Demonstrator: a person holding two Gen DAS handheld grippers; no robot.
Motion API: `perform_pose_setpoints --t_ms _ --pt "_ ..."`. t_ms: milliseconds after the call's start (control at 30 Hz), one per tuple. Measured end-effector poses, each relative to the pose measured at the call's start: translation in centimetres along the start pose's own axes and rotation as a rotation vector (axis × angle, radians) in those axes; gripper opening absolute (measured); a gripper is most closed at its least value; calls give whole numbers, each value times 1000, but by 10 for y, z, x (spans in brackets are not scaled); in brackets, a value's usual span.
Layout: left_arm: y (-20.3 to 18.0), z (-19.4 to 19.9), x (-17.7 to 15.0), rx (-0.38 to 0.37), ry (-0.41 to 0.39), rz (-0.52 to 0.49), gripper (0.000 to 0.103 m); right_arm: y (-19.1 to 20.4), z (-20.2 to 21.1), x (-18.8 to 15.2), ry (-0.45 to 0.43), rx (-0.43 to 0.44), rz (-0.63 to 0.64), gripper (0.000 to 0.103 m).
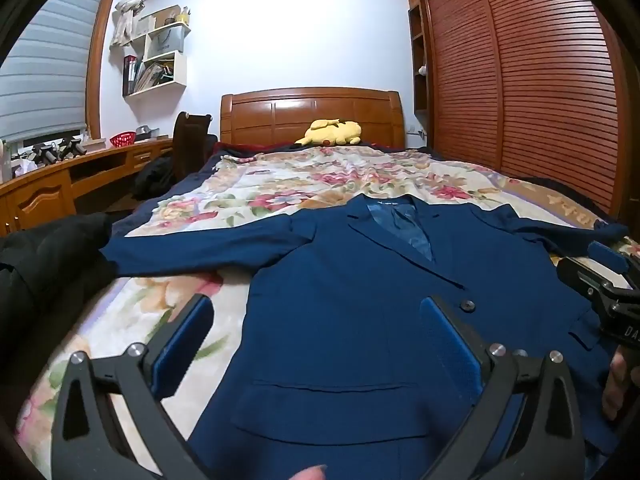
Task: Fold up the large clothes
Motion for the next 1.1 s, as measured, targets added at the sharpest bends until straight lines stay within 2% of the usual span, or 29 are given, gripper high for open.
perform_pose_setpoints --t_ms 1100 --pt "-5 5 5 1 -16 -7 103 -1 0 0 -1 1 -3 99"
Point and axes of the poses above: each gripper's, at about its wrist camera, not at the fingertips, and z roughly against the way its jaws point, y to its left, x to its top, the point moved 2 cm from there along -z, roughly the way its jaws point, and after that the axes turned 7 degrees about z, right-handed, at the moved point
